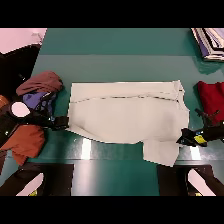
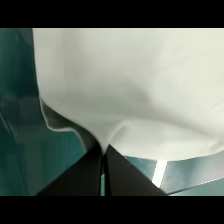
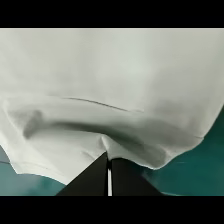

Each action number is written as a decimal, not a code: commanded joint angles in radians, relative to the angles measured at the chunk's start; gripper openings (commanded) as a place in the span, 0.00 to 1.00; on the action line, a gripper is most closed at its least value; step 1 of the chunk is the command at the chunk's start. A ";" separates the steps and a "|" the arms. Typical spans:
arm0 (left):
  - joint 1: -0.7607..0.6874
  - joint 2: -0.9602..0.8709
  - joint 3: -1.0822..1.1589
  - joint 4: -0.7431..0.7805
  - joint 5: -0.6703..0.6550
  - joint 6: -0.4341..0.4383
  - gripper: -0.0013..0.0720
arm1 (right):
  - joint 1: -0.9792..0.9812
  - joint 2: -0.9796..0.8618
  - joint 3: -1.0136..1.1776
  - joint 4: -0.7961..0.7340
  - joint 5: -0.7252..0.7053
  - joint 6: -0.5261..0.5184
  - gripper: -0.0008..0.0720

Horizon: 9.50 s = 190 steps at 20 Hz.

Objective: Fold the shirts.

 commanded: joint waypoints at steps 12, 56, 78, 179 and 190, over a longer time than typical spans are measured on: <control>0.000 0.343 0.058 0.072 -0.409 -0.082 0.04 | 0.100 0.286 0.278 -0.035 0.280 -0.001 0.03; -0.080 -0.430 0.575 0.074 0.117 -0.047 0.06 | -0.114 -0.895 0.914 0.320 0.056 -0.172 0.83; -0.484 -0.933 1.010 -0.043 0.253 -0.099 0.05 | 0.282 -0.618 1.109 0.553 0.011 -0.175 0.03; -0.297 -0.377 1.030 0.103 0.034 0.033 0.05 | -0.554 -0.371 1.022 0.072 0.020 0.099 0.03; -0.297 -0.377 1.030 0.105 0.034 0.051 0.05 | -0.716 -0.114 0.691 0.130 -0.008 0.140 0.89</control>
